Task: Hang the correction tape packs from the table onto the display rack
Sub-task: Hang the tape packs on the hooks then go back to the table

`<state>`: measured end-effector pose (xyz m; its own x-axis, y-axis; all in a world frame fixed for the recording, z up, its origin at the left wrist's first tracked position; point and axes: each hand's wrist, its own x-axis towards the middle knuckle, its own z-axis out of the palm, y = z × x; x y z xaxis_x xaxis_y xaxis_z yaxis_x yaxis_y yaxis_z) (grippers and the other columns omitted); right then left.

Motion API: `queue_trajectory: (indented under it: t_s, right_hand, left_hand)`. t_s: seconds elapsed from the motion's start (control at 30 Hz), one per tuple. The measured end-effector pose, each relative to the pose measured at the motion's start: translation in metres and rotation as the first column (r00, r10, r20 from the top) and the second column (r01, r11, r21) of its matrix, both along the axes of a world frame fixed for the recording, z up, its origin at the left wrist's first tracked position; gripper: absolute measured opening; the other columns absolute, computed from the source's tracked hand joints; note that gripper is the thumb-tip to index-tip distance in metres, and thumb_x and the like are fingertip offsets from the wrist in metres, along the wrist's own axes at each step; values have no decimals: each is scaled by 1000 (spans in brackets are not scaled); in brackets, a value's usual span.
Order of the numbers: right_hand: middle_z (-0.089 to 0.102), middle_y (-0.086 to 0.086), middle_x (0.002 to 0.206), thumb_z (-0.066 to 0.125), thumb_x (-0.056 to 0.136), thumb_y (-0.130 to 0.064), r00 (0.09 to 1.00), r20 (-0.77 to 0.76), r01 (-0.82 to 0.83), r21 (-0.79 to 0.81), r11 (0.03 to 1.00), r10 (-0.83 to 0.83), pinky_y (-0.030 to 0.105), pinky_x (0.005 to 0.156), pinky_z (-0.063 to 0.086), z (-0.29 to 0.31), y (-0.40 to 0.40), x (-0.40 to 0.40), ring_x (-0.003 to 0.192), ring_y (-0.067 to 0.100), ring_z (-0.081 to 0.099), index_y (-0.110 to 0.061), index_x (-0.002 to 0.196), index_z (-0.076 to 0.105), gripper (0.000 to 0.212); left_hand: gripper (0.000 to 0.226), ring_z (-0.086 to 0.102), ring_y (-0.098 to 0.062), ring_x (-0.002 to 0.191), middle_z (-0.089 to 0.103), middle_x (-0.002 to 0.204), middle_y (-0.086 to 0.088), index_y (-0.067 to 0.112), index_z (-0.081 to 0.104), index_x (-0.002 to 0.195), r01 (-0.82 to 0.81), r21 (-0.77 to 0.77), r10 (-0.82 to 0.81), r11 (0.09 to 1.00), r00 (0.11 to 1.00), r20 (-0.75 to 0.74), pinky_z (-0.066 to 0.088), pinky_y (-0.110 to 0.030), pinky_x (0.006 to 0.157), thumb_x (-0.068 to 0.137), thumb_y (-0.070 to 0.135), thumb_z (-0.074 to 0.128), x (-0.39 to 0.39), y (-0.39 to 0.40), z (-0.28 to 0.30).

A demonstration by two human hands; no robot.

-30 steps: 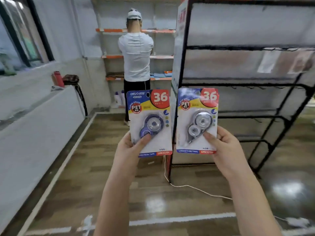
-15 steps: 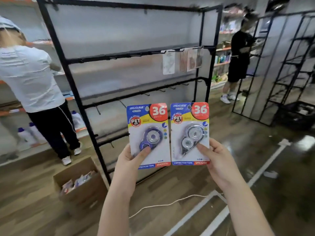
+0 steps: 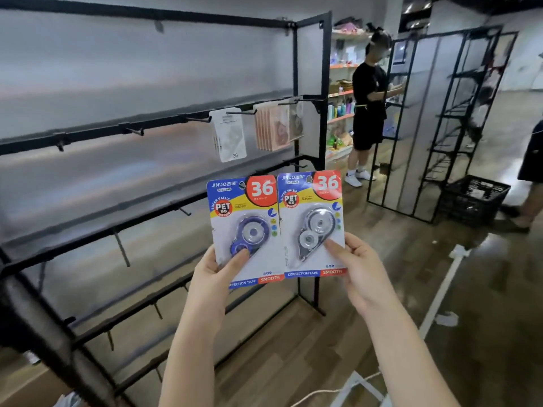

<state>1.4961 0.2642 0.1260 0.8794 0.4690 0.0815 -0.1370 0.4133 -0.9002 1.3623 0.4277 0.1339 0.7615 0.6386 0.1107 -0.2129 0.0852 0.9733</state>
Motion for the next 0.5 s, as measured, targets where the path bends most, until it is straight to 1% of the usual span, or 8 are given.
queue_trajectory:
  t_s: [0.1,0.17,0.2,0.27,0.33,0.4,0.47,0.5]
  right_hand:
    - [74,3,84,55,89,1,1000,-19,-11,-5,1000,11,20,57,53,-6,9,45,71,12,69,-7,100,66,17]
    - [74,1,80,54,90,2,999,-16,-47,4,999,47,19,55,53,-6,19,77,69,10,69,-8,98,65,17]
    - [74,0,79,53,90,2,998,-14,-67,9,998,67,19,54,53,-5,25,93,68,9,69,-8,97,66,17]
    - [74,2,81,53,90,1,993,-10,-118,12,993,118,20,56,54,-3,39,127,68,11,69,-7,98,66,16]
    - [73,4,83,54,90,0,985,2,-170,-2,985,170,22,59,55,1,55,159,70,13,69,-6,98,66,15]
    - [74,4,83,55,90,-2,976,16,-216,-19,976,216,23,60,56,5,70,187,72,15,68,-8,94,67,14]
    - [74,7,87,57,90,-3,965,21,-261,-29,965,261,30,67,55,9,85,211,78,22,67,-8,93,68,13]
    - [73,9,89,57,90,-5,957,25,-287,-35,957,288,34,73,54,11,92,220,81,24,66,-8,94,68,12]
  left_hand:
    - [46,71,-20,89,74,99,-4,15,62,112,-20,-2,20,1000,1000,-20,56,-33,79,68,22,76,40,7,-3]
    - [51,72,-18,84,75,96,-3,15,61,111,-57,-15,57,998,998,-20,57,-27,69,65,18,83,64,12,-4]
    - [53,72,-17,82,75,95,-3,15,61,111,-82,-20,81,996,997,-14,57,-25,64,63,20,84,75,13,-4]
    - [55,72,-17,83,75,96,-4,16,61,111,-137,-19,137,990,991,-6,56,-23,62,63,26,85,99,16,-4]
    - [51,72,-17,83,75,96,-4,16,60,112,-203,-39,203,978,979,13,56,-22,61,67,26,82,121,19,-3]
    - [49,72,-19,86,75,98,-4,16,60,114,-255,-44,256,966,966,23,57,-24,63,70,26,76,141,22,0]
    - [53,72,-22,91,74,101,-6,14,59,117,-293,-37,294,955,955,29,57,-30,72,70,23,82,158,25,6]
    - [51,71,-23,91,74,101,-7,14,59,115,-321,-42,322,946,946,33,56,-34,76,70,22,81,164,26,7]
